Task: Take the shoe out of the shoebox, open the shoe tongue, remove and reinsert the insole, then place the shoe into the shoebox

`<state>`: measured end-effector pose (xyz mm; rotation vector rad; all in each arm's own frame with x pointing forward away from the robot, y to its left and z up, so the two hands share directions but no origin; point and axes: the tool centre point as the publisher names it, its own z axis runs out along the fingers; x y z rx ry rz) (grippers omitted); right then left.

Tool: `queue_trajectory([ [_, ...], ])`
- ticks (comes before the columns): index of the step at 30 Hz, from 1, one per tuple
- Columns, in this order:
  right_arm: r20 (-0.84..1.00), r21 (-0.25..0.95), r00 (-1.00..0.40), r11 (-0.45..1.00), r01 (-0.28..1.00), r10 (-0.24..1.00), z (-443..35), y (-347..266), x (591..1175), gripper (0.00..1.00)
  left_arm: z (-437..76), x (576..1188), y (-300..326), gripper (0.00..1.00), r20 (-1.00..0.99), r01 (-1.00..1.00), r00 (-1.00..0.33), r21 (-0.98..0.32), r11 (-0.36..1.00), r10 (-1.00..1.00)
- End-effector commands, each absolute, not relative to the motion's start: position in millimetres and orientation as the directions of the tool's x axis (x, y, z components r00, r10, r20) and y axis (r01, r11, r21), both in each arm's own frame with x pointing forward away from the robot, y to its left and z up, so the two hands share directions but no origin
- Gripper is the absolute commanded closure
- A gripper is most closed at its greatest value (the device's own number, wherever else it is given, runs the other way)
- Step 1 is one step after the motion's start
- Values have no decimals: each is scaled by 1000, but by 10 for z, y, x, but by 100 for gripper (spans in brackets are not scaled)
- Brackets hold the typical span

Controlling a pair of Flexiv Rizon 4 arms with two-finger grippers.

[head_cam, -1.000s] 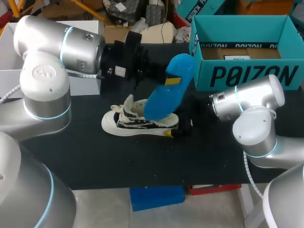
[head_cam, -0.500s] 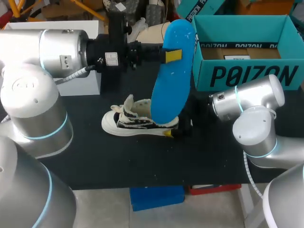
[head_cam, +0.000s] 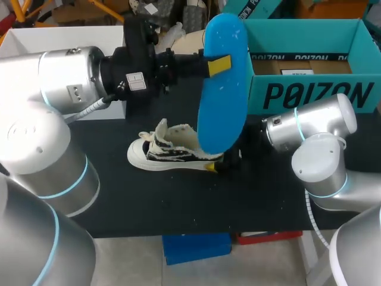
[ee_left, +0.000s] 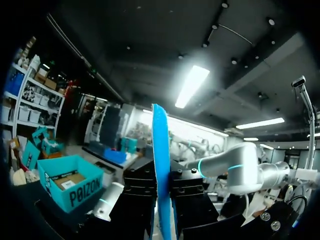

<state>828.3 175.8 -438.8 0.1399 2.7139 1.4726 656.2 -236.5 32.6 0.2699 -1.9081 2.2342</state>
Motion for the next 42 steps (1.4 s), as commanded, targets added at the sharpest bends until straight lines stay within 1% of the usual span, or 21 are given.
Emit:
queue_trajectory([
  [1,-1,837,-994,545,57,105,-4430,1781,8284,100,316,6512,-2319,100,248,-247,-969,-956,-161,15],
  [7,-1,837,-994,545,57,105,-4430,1781,8284,100,302,6520,-2306,100,251,-250,-968,-955,-161,13],
  [8,-2,836,-994,546,56,106,-4409,1781,8290,98,302,6520,-2306,100,251,-250,-968,-955,-161,13],
  [9,-3,837,-994,545,55,106,-4392,1774,8299,75,302,6520,-2306,100,251,-250,-968,-955,-161,13],
  [10,-4,835,-994,548,55,106,-4384,1762,8307,33,302,6520,-2306,100,251,-250,-968,-955,-161,13],
  [11,-5,831,-995,554,54,104,-4369,1750,8313,0,302,6520,-2306,100,251,-250,-968,-955,-161,13],
  [20,80,735,-994,669,113,80,-4332,1671,8285,0,302,6520,-2306,100,251,-250,-968,-955,-161,13],
  [27,150,560,-985,814,154,83,-4299,1602,8241,0,302,6520,-2306,100,251,-250,-968,-955,-161,13],
  [33,142,406,-981,896,178,131,-4250,1579,8199,0,302,6520,-2306,100,251,-250,-968,-955,-161,13],
  [42,110,304,-988,942,141,112,-4202,1677,8190,0,302,6520,-2306,100,251,-250,-968,-955,-161,13],
])
